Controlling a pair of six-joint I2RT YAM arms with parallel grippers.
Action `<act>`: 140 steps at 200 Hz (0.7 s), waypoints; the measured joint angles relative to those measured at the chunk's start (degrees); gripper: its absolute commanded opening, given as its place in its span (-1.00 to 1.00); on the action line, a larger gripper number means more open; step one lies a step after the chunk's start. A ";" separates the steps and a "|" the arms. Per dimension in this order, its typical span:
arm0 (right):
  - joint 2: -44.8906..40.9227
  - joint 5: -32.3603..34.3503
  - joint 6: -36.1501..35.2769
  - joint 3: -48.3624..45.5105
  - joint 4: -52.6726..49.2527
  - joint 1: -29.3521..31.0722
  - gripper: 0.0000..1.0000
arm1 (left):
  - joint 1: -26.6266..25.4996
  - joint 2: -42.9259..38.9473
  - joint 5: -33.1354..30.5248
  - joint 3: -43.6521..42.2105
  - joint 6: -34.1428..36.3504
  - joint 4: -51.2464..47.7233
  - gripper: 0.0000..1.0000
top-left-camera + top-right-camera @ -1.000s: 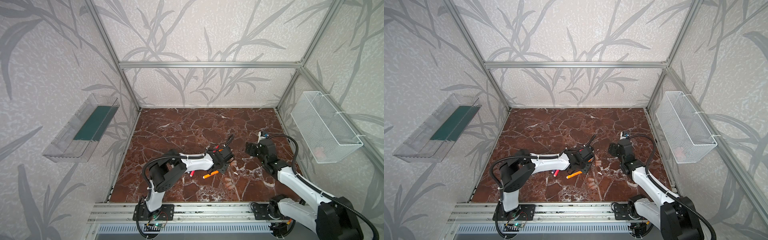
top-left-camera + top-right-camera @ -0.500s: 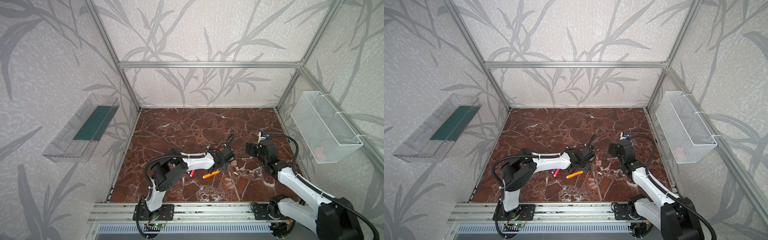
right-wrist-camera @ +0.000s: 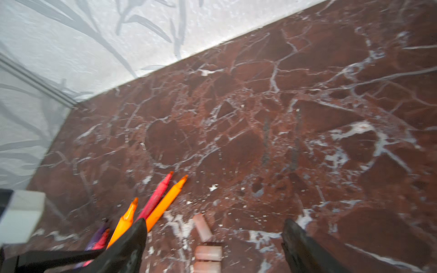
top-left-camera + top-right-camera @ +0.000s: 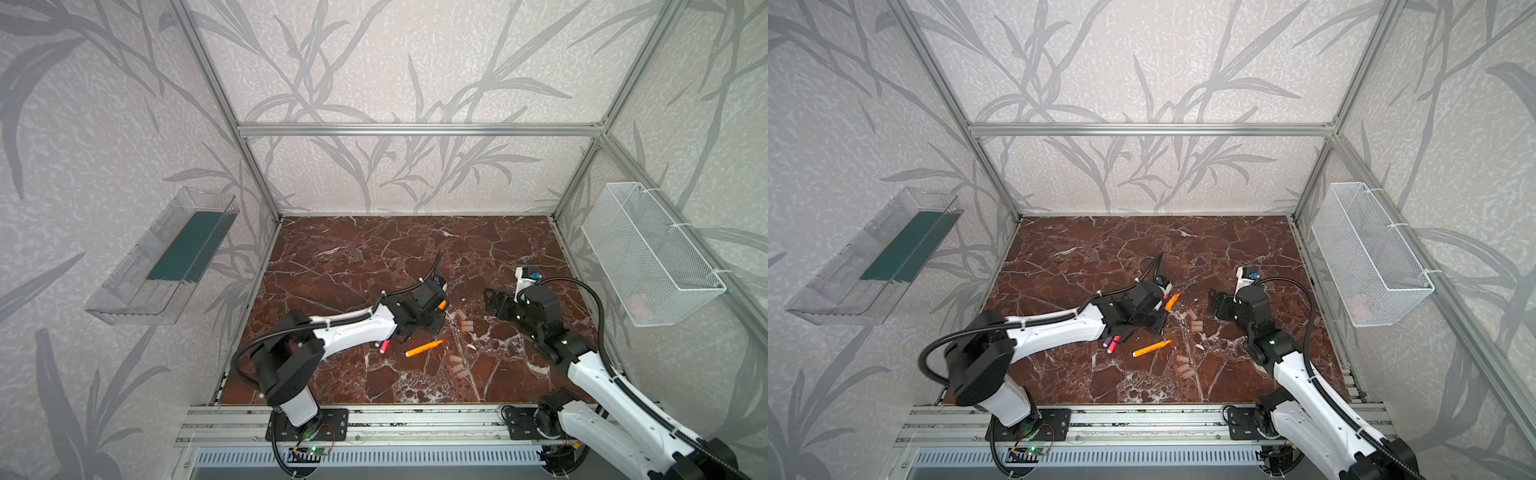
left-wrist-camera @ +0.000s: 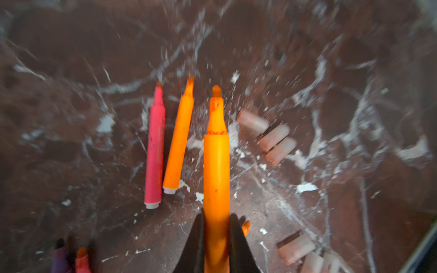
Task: Insert the pens into the pen caps
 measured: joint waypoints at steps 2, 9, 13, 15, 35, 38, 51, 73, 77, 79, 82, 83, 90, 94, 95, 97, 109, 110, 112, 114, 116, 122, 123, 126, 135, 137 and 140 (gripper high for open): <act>-0.46 -0.42 0.55 -0.20 0.37 0.46 0.78 | 0.00 -1.05 -0.15 -0.44 -0.02 0.44 -1.00; -1.99 -1.42 2.10 -1.44 2.82 2.27 0.79 | 0.00 -4.44 -0.74 -2.60 -0.17 2.93 -1.00; -2.62 -1.90 2.82 -2.29 4.35 3.15 0.79 | 0.00 -6.32 -0.98 -4.07 -0.33 4.59 -1.00; -2.97 -2.23 3.30 -2.95 5.46 3.85 0.78 | 0.00 -7.30 -1.05 -4.81 -0.48 5.31 -1.00; -3.91 -4.28 7.58 -8.48 14.10 10.54 0.70 | 0.15 -14.93 -0.85 -12.41 -1.95 11.28 -1.00; -3.58 -4.33 7.91 -8.96 14.84 11.69 0.67 | 0.17 -15.69 -0.74 -13.35 -2.19 11.87 -1.00; -1.20 -4.87 9.46 -9.46 17.77 15.80 0.56 | 0.22 -18.27 0.20 -16.92 -3.21 13.60 -1.00; 3.15 -4.79 11.23 -8.74 23.96 22.16 0.52 | 0.39 -20.94 2.73 -20.72 -4.09 15.85 -1.00; 3.91 -4.74 11.47 -8.55 25.00 22.93 0.50 | 0.37 -21.42 3.21 -21.07 -4.11 16.04 -1.00; 4.33 -4.68 11.56 -8.46 25.64 23.43 0.49 | 0.37 -21.66 3.52 -21.29 -4.13 16.28 -1.00; 5.07 -4.66 11.80 -8.33 26.77 24.13 0.47 | 0.37 -22.01 3.74 -21.53 -4.13 16.50 -1.00; 5.22 -4.66 11.82 -8.28 26.97 24.26 0.46 | 0.37 -22.21 3.87 -21.64 -4.11 16.65 -1.00; 6.71 -4.59 12.09 -7.98 29.07 25.40 0.42 | 0.37 -22.93 4.66 -22.01 -4.13 17.18 -1.00; 7.56 -4.55 12.41 -7.80 30.08 25.92 0.39 | 0.37 -23.34 5.03 -22.16 -4.13 17.57 -1.00; 7.72 -4.52 12.41 -7.76 30.25 25.99 0.38 | 0.37 -23.47 5.11 -22.23 -4.13 17.68 -1.00; 8.24 -4.52 12.41 -7.65 30.71 26.23 0.36 | 0.37 -23.61 5.29 -22.27 -4.11 17.81 -1.00; 10.75 -4.33 13.16 -6.95 32.98 27.08 0.23 | 0.37 -24.55 6.36 -22.67 -4.07 18.99 -1.00; 11.10 -4.28 13.07 -6.86 33.20 27.15 0.22 | 0.37 -24.65 6.45 -22.71 -4.11 19.12 -1.00; 11.39 -4.24 13.16 -6.80 33.40 27.21 0.20 | 0.37 -24.79 6.58 -22.77 -4.09 19.32 -1.00; 11.78 -4.22 13.40 -6.67 33.77 27.32 0.18 | 0.37 -24.90 6.75 -22.82 -4.09 19.43 -1.00; 12.24 -4.22 13.40 -6.56 34.10 27.43 0.17 | 0.37 -25.00 6.93 -22.86 -4.07 19.54 -1.00; 13.51 -4.13 13.97 -6.32 35.41 27.61 0.12 | 0.37 -25.22 7.48 -22.99 -4.04 19.74 -1.00; 13.66 -4.11 13.92 -6.29 35.56 27.63 0.12 | 0.37 -25.24 7.56 -23.02 -4.07 19.82 -1.00; 14.29 -4.00 14.19 -6.21 36.28 27.69 0.10 | 0.37 -25.35 7.76 -23.19 -4.00 20.02 -1.00; 15.80 -3.78 14.64 -6.19 38.01 27.71 0.06 | 0.37 -25.46 8.41 -23.52 -3.98 20.39 -1.00; 16.15 -3.78 14.71 -6.19 38.29 27.71 0.05 | 0.37 -25.46 8.59 -23.56 -3.98 20.37 -1.00; 16.61 -3.74 15.02 -6.19 38.73 27.71 0.04 | 0.39 -25.46 8.76 -23.61 -3.96 20.37 -1.00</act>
